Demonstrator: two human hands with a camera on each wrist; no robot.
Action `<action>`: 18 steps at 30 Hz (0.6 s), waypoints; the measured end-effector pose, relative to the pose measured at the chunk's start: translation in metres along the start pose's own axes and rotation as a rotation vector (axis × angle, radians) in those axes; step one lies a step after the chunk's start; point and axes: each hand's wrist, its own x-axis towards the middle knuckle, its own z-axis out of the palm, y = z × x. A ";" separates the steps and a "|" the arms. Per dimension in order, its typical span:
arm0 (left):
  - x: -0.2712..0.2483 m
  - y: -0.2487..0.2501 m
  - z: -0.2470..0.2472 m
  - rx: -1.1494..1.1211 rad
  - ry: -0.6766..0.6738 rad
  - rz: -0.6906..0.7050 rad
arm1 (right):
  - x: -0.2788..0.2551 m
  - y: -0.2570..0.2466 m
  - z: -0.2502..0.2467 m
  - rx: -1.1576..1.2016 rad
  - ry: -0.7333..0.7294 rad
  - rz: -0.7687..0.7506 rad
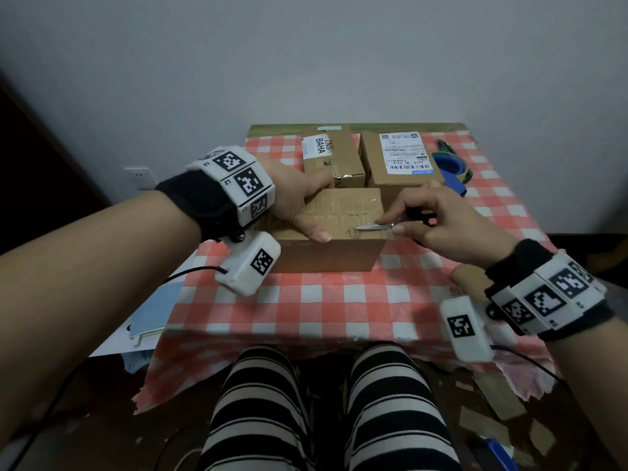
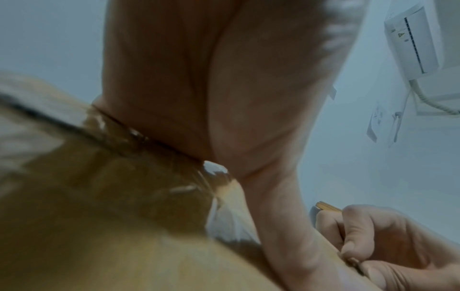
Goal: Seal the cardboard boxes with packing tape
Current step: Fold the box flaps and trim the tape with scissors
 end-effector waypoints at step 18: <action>0.002 0.003 0.006 -0.259 0.054 0.074 | 0.005 0.047 0.015 0.177 0.208 0.751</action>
